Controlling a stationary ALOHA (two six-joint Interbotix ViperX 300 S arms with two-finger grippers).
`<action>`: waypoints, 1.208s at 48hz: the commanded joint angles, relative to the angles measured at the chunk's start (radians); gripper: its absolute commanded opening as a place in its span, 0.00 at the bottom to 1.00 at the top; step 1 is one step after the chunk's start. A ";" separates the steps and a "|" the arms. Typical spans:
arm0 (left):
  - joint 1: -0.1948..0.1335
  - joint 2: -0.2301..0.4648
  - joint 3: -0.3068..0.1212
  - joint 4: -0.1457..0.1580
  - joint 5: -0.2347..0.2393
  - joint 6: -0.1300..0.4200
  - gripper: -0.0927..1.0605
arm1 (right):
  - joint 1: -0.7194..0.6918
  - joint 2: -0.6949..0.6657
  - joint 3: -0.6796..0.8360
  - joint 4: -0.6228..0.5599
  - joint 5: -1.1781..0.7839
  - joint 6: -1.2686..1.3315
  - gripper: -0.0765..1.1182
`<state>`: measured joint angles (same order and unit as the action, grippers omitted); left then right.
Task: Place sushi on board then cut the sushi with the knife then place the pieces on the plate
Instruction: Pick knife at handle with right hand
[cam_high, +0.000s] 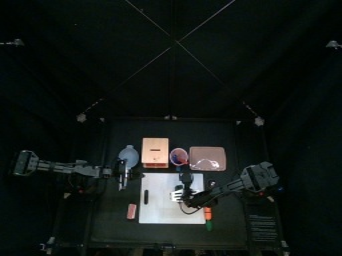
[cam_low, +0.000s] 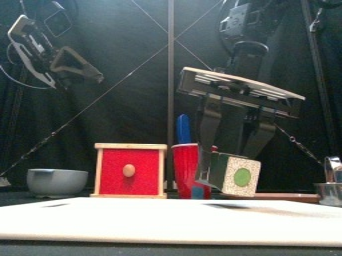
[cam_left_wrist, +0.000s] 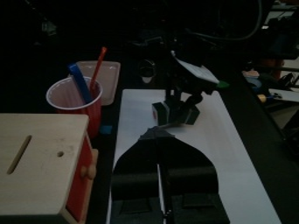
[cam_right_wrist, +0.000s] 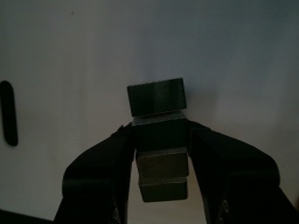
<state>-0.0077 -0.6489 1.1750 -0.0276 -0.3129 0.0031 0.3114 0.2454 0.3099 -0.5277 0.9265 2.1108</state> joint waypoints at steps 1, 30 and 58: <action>0.000 0.000 -0.014 0.002 -0.003 0.002 0.07 | 0.006 0.018 -0.091 0.026 0.052 0.000 0.60; 0.000 -0.002 -0.008 0.003 0.025 0.002 0.07 | 0.015 0.081 -0.186 0.038 0.133 -0.012 0.81; 0.002 -0.009 -0.005 0.002 0.025 0.000 0.07 | 0.012 -0.216 -0.184 0.032 0.245 -0.615 0.81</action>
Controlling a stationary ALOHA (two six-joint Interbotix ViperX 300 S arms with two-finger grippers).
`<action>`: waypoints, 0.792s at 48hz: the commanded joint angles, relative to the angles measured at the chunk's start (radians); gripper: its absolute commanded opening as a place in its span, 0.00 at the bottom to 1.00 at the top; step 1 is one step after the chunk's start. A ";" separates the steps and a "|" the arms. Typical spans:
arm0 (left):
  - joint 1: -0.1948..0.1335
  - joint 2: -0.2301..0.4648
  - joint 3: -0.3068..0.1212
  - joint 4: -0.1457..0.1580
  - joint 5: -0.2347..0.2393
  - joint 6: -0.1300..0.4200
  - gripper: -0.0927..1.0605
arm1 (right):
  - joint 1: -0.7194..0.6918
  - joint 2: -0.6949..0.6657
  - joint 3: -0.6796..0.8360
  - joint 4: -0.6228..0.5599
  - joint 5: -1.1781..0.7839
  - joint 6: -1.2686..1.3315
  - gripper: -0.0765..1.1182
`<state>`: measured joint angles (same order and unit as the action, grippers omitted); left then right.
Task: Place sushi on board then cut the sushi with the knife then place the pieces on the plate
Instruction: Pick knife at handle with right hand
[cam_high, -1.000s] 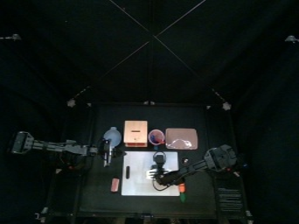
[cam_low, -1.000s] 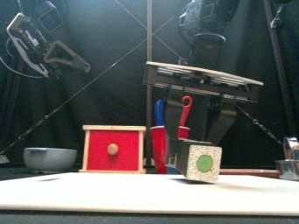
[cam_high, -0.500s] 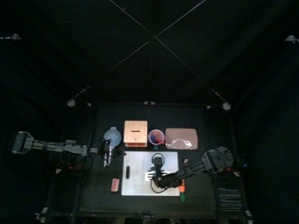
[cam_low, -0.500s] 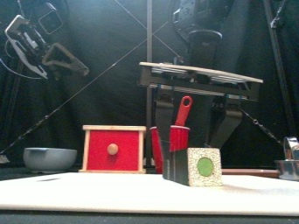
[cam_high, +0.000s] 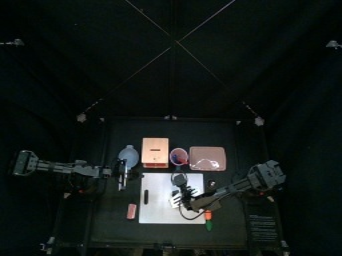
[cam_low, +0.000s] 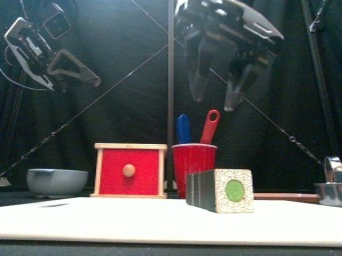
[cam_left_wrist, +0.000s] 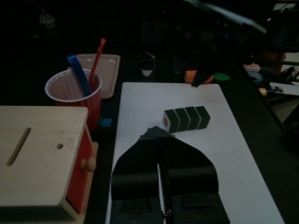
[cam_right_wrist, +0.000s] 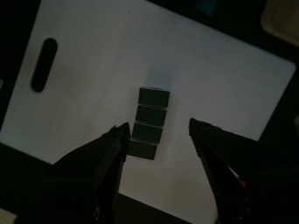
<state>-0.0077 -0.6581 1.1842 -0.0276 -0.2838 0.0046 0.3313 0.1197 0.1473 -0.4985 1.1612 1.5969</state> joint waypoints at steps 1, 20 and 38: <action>0.003 0.000 -0.014 0.002 -0.005 -0.002 0.07 | -0.009 -0.100 -0.023 0.005 0.014 -0.135 0.81; 0.014 0.000 -0.015 0.000 -0.005 -0.002 0.07 | -0.190 -0.160 -0.127 0.038 0.249 -0.838 0.81; 0.064 0.000 -0.012 0.000 -0.006 -0.003 0.07 | -0.313 0.000 -0.222 0.064 0.301 -1.256 0.81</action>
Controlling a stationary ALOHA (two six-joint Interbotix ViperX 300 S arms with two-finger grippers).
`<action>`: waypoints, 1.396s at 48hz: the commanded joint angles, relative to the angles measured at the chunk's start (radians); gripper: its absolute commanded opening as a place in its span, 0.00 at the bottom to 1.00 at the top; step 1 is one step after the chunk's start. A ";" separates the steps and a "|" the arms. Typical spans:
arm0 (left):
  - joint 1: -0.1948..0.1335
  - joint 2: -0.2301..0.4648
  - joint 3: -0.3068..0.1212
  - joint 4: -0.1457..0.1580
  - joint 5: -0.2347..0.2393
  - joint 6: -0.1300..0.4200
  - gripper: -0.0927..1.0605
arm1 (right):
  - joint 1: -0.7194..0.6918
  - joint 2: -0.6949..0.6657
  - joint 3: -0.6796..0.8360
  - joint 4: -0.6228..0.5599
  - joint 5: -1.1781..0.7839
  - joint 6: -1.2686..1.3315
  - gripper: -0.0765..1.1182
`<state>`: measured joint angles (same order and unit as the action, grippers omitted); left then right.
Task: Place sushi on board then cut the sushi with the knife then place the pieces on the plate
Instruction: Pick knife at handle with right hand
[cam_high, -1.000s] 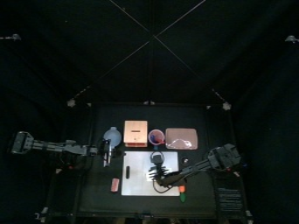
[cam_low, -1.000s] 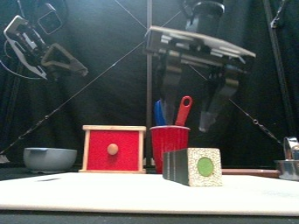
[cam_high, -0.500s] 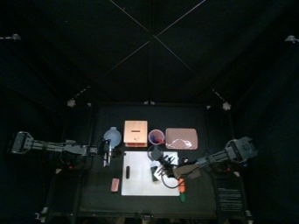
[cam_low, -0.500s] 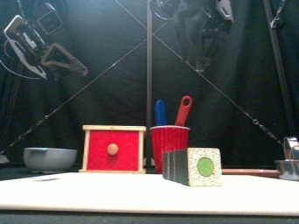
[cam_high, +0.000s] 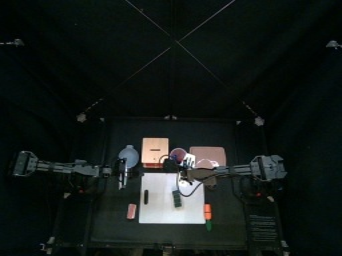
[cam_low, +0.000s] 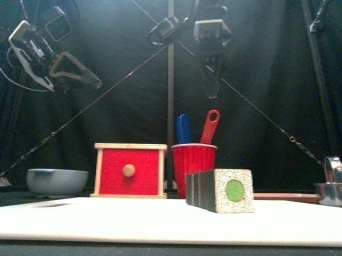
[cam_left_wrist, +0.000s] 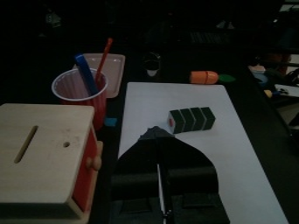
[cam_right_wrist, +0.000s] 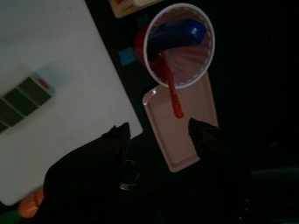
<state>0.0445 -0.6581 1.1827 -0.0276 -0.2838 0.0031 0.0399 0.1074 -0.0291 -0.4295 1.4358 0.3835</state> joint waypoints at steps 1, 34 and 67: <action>0.014 0.000 -0.012 0.000 -0.005 -0.002 0.07 | -0.026 0.023 -0.052 -0.006 0.035 -0.057 0.81; 0.026 0.000 0.011 0.000 -0.005 -0.002 0.07 | -0.137 0.158 -0.086 -0.008 0.066 -0.196 0.80; 0.031 -0.002 0.014 0.000 -0.005 -0.002 0.07 | -0.155 0.169 -0.058 0.038 0.034 -0.198 0.51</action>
<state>0.0706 -0.6596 1.2088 -0.0276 -0.2853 0.0031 -0.1028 0.3022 -0.0736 -0.3988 1.4711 0.1825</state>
